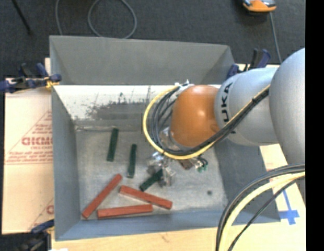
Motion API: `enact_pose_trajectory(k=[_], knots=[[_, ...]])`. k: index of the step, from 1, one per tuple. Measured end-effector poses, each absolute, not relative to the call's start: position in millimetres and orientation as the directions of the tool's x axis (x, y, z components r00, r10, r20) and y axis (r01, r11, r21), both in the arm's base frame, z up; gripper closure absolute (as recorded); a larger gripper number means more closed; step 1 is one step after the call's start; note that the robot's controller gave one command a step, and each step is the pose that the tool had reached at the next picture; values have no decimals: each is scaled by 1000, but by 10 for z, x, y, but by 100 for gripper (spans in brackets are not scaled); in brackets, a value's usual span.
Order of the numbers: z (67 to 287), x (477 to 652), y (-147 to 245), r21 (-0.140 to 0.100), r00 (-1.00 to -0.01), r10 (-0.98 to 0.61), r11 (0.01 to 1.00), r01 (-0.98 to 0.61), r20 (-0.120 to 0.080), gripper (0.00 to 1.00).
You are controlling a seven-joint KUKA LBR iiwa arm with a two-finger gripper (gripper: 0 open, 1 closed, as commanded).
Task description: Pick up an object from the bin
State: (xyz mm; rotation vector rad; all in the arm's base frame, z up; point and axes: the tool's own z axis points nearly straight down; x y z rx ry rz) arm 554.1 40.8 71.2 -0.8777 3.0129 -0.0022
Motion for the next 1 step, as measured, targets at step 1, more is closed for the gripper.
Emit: enact_pose_trajectory(k=[1], knots=[[2133,5167,479,-6,-802,-598,802,-598,-9,100]])
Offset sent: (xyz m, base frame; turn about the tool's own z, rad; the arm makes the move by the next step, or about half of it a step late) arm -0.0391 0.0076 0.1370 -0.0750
